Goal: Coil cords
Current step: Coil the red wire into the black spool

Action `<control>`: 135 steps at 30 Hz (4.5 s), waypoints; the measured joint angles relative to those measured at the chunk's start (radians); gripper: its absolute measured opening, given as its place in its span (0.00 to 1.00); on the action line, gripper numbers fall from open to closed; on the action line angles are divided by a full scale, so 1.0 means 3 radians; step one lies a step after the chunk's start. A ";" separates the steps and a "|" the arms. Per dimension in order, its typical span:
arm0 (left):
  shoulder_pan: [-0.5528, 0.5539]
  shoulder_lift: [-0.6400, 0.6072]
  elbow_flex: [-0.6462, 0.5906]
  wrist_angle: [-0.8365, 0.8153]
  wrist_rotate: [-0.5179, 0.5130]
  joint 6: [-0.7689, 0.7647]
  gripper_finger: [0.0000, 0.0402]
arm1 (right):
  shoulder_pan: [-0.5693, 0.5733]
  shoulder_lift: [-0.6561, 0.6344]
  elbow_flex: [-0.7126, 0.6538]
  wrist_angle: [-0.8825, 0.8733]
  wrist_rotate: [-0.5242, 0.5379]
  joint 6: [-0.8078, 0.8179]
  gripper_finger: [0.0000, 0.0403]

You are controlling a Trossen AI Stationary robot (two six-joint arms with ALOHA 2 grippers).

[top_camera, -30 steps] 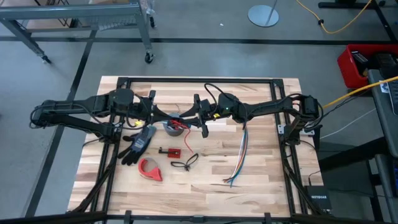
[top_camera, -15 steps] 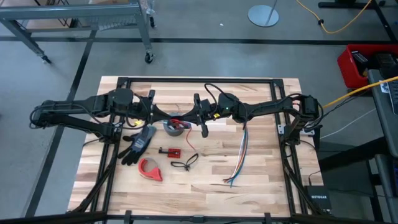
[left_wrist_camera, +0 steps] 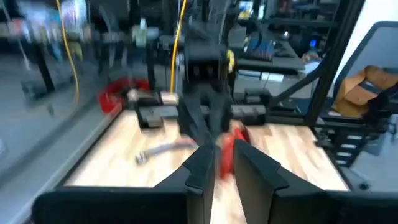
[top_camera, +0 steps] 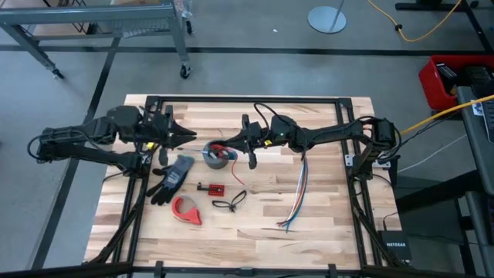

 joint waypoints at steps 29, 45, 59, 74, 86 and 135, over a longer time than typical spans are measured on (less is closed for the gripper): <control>0.0053 0.1758 -0.0001 -0.0323 -0.0490 -0.1278 0.47 | -0.0442 -0.0001 0.0715 -0.1229 0.0330 -0.0541 0.00; 0.0176 0.1983 -0.0004 -0.0004 -0.0755 -0.1261 0.32 | -0.0642 -0.0033 0.0715 -0.1842 0.0322 -0.0600 0.00; 0.0291 0.1983 -0.0001 0.0797 -0.0883 -0.1703 0.32 | -0.0676 -0.0047 0.0717 -0.1591 0.1046 -0.0616 0.00; 0.0291 0.1983 -0.0001 0.0815 -0.1176 -0.1769 0.32 | -0.0672 -0.0048 0.0717 -0.1406 0.1003 -0.0585 0.00; 0.0291 0.1981 -0.0001 0.0810 -0.1230 -0.1884 0.32 | -0.0672 -0.0048 0.0717 -0.1101 0.0988 -0.0476 0.00; 0.0379 0.1415 -0.0001 -0.0252 -0.1923 -0.1589 0.00 | -0.0672 -0.0285 0.0720 -0.2544 0.0520 -0.0332 0.00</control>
